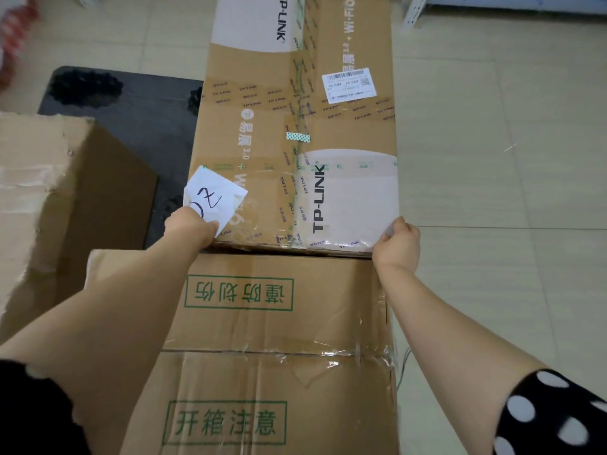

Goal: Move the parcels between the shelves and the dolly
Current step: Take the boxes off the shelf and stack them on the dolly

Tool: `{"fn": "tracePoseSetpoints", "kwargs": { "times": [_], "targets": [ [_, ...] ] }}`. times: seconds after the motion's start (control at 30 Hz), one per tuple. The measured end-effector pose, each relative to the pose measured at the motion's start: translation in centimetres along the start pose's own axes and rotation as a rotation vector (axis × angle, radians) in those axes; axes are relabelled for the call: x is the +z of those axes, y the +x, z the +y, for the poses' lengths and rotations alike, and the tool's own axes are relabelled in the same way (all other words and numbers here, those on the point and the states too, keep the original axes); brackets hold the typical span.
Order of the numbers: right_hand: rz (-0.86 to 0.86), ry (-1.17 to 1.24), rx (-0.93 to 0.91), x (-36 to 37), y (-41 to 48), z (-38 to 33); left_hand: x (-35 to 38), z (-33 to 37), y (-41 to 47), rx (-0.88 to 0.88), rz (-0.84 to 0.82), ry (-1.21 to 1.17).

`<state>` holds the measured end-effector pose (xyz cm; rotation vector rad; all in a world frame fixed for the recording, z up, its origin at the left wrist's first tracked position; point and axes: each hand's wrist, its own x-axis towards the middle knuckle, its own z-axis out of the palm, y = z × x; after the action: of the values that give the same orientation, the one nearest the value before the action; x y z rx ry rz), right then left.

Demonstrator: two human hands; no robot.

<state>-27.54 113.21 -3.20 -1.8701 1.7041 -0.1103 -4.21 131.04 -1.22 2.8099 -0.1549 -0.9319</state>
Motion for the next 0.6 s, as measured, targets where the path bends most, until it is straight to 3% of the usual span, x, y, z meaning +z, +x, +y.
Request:
{"fn": "tracePoseSetpoints", "kwargs": {
  "times": [0.3, 0.47, 0.6],
  "targets": [
    [-0.104, -0.112, 0.046, 0.1, -1.4, -1.0, 0.5, -1.4, -1.2, -0.098, -0.044, -0.151],
    [-0.254, -0.243, -0.307, 0.9, -7.9, -5.6, -1.7, -5.6, -5.6, -0.084, -0.017, -0.219],
    [-0.436, -0.186, -0.524, 2.9, -14.5, -10.7, -4.7, -13.2, -9.2, -0.221, 0.119, -0.246]
  ]
}}
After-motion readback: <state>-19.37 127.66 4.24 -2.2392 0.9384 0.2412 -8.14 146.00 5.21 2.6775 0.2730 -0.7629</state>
